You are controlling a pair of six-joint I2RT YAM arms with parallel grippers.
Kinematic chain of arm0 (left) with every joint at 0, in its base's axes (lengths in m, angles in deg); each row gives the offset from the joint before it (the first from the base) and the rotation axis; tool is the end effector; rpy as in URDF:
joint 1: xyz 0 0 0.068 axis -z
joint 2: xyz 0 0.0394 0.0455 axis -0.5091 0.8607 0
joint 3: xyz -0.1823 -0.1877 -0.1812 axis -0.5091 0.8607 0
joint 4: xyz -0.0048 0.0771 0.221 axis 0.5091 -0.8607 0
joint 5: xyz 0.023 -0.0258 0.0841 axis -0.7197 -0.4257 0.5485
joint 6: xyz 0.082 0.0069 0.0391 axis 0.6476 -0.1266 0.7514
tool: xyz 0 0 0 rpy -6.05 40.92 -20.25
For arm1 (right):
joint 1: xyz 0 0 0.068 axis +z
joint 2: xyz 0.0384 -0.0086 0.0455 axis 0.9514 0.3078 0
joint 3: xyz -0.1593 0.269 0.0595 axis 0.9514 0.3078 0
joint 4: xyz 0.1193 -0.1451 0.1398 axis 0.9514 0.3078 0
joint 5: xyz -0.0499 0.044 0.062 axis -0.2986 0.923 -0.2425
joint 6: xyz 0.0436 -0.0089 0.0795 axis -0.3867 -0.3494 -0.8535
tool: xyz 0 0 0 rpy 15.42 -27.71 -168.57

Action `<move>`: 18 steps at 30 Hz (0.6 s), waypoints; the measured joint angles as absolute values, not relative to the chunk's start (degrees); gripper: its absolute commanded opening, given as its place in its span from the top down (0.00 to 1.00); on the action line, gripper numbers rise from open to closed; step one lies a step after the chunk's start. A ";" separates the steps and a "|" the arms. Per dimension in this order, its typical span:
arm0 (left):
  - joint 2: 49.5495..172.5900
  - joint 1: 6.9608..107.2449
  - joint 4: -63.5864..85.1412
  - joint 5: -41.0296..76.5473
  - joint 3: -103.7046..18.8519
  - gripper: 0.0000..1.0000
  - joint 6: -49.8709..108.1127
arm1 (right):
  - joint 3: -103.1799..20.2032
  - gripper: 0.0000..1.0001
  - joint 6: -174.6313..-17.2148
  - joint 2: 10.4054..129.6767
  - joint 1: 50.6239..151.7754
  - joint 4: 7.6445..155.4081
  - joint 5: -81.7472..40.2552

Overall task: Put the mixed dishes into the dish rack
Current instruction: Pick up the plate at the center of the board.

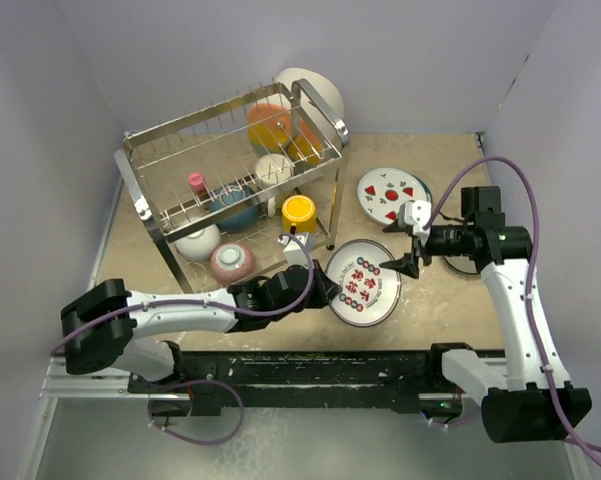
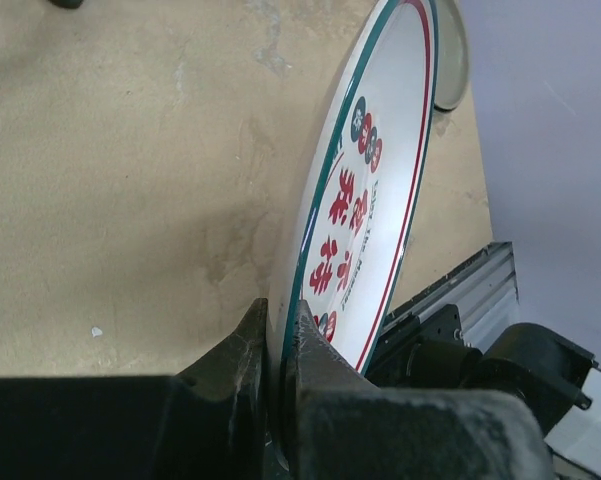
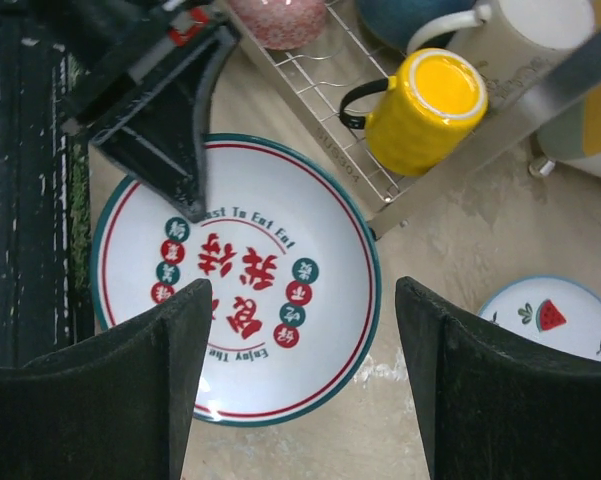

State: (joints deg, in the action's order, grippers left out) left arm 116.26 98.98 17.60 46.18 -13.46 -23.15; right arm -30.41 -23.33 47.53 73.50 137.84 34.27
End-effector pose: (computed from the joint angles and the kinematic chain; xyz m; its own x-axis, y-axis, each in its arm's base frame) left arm 0.1402 -0.2772 0.2651 -0.7605 -0.3681 -0.5349 0.1777 0.6743 -0.7167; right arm 0.1346 0.0759 0.3742 0.2025 -0.4139 -0.8875 -0.9421 0.1651 -0.2919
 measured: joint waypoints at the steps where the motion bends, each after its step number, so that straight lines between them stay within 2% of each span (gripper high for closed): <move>1: 115.78 98.98 18.04 45.83 -13.37 1.00 -21.95 | -30.08 0.24 -26.89 47.64 73.37 135.13 33.94; 8: 113.62 98.98 20.33 43.30 -12.52 1.00 -13.49 | -22.08 0.21 -52.92 45.12 68.35 114.45 28.36; 14: 111.43 98.98 19.83 41.07 -12.32 1.00 -7.13 | -18.87 0.20 -74.52 45.06 65.90 101.68 14.20; 18: 107.91 98.98 19.50 39.78 -12.21 1.00 -3.40 | -18.87 0.20 -82.28 45.03 65.72 97.20 7.12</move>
State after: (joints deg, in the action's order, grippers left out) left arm 107.91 98.98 19.50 39.78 -12.21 -3.40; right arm -18.87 -82.28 45.03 65.72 97.20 7.12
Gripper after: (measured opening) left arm 0.064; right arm 0.798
